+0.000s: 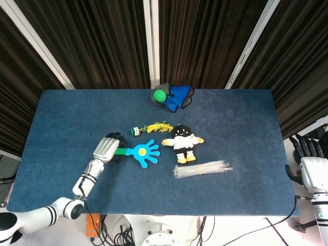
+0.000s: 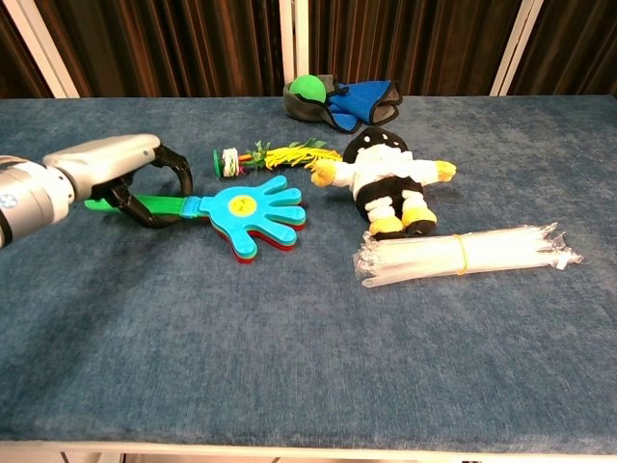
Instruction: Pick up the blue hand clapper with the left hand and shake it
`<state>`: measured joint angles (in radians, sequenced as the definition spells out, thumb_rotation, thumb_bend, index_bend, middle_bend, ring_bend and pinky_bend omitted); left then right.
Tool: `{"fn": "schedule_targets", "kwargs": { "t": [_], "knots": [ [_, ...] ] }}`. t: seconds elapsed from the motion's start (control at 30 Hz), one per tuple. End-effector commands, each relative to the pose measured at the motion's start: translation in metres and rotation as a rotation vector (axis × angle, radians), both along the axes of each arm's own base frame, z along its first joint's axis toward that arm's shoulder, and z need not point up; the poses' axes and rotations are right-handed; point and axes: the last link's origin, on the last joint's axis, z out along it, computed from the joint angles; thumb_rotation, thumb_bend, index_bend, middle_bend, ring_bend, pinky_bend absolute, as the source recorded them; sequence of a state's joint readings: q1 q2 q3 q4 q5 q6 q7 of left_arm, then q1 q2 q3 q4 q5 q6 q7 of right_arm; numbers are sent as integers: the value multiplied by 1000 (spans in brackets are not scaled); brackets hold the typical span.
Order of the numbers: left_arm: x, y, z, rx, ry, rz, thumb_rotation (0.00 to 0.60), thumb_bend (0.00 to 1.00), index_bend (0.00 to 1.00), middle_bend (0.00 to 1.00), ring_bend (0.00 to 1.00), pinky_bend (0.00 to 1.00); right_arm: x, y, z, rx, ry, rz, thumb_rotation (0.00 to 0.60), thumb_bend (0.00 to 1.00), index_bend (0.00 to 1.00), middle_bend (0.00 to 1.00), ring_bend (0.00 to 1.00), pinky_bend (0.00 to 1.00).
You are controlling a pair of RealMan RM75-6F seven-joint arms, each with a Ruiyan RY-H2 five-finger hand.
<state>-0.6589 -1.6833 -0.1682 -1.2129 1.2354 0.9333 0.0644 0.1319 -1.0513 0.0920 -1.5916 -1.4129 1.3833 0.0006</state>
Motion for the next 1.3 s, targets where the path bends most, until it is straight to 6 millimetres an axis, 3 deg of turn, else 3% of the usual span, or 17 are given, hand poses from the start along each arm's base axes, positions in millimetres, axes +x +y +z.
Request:
{"fn": "schedule_targets", "kwargs": {
  "t": [0.03, 0.23, 0.4, 0.67, 1.0, 1.3],
  "knots": [
    [-3, 0, 6, 23, -18, 12, 600, 417, 678, 554, 369, 523, 0, 0, 0, 2, 2, 0, 600, 324, 0, 0, 0, 0],
    [-7, -1, 7, 38, -19, 5, 600, 424, 672, 668, 545, 745, 2, 0, -1, 2, 4, 5, 600, 324, 0, 0, 0, 0],
    [-9, 0, 8, 49, 1, -12, 600, 429, 660, 699, 654, 848, 2, 1, -1, 1, 5, 8, 600, 324, 0, 0, 0, 0],
    [-11, 1, 10, 54, 59, -38, 600, 432, 641, 758, 771, 945, 2, 1, -1, 2, 2, 10, 600, 320, 0, 0, 0, 0],
    [-8, 1, 11, 56, 10, -19, 600, 442, 616, 948, 977, 1000, 1, 1, 0, 1, -3, 10, 600, 319, 0, 0, 0, 0],
    [-10, -1, 7, 42, -24, -4, 600, 414, 530, 1000, 1000, 1000, 1, 2, 0, 2, -1, 9, 600, 319, 0, 0, 0, 0]
  ]
}}
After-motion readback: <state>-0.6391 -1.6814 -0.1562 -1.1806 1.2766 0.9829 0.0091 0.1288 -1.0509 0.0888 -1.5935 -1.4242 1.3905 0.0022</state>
